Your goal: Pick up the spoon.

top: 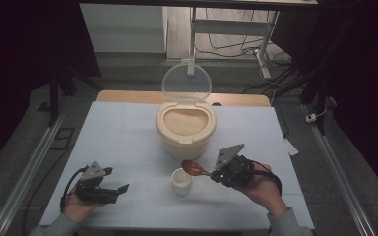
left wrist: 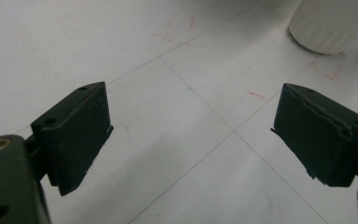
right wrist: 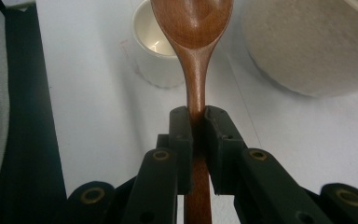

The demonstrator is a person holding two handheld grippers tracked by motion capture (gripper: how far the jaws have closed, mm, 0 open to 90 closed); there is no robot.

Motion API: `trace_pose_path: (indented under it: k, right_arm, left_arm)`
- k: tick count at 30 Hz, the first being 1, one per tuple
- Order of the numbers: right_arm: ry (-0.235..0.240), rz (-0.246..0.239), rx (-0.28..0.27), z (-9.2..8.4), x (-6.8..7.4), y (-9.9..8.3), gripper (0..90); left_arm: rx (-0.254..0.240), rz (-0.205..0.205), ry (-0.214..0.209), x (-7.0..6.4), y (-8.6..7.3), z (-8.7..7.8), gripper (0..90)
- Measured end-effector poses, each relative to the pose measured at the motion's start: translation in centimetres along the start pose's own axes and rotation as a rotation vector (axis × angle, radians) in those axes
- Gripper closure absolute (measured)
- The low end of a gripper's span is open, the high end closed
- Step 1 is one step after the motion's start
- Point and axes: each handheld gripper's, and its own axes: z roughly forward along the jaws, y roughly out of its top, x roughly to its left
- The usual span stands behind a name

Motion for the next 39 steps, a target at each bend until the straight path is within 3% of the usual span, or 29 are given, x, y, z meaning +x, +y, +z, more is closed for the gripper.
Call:
trace_pose_path:
  k: [39]
  right_arm:
    - [0.044,-0.072,-0.015,2.7,1.5,4.7,81.1]
  left_arm:
    - [0.004,0.004,0.001,0.0,0.0,0.1,11.1]
